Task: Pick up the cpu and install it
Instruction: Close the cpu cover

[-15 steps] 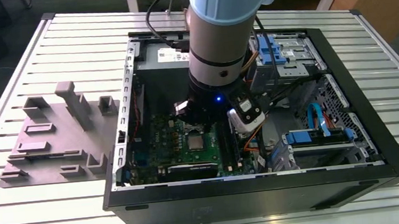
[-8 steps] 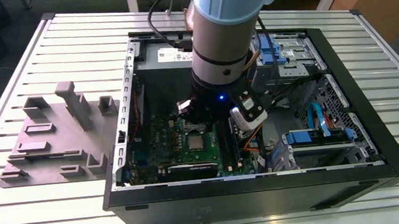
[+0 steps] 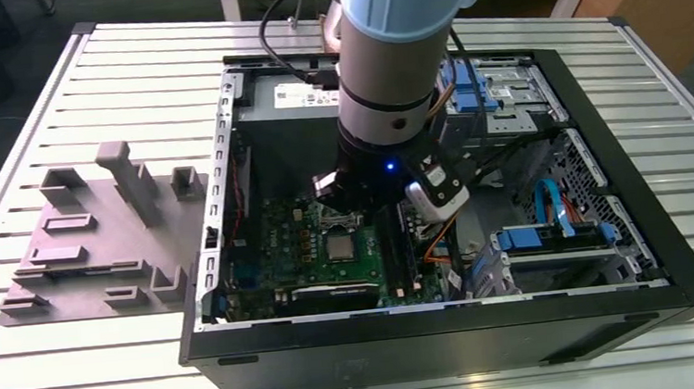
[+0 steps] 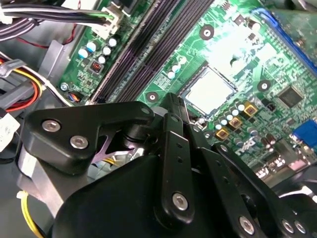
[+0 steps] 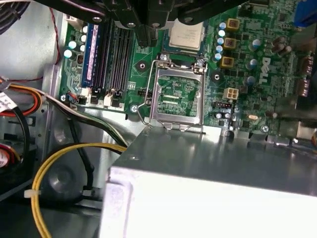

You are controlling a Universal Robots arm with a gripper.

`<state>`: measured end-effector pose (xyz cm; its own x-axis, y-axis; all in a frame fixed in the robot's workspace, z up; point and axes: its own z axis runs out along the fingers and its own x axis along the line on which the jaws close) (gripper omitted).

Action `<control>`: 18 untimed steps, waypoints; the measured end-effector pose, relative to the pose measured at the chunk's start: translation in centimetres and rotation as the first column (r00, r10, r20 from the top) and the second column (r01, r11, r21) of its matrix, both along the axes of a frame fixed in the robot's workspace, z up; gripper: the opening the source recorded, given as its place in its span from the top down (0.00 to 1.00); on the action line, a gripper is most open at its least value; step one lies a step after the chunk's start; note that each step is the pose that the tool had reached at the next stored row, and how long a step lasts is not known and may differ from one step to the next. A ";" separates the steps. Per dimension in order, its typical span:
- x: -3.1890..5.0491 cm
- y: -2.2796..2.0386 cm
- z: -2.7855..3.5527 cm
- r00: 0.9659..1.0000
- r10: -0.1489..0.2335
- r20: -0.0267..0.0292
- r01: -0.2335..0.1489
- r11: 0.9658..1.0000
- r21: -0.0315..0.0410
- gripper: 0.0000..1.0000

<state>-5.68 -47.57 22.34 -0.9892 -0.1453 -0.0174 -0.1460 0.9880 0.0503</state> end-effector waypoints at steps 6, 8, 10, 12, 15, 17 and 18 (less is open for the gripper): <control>0.00 0.01 -0.11 0.998 0.052 0.017 -0.052 0.999 0.000 0.90; 0.01 0.01 -0.13 0.997 0.071 0.025 -0.071 0.997 -0.001 0.90; 0.01 0.01 -0.13 0.997 0.072 0.025 -0.072 0.997 -0.001 0.90; 0.00 0.01 -0.13 0.997 0.072 0.025 -0.072 0.997 -0.001 0.90; 0.00 0.03 -0.13 0.997 0.072 0.026 -0.072 0.997 -0.001 0.90; 0.00 0.28 -0.15 0.997 0.072 0.026 -0.072 0.997 -0.001 0.90; 0.00 0.42 -0.16 0.997 0.072 0.026 -0.072 0.997 -0.001 0.90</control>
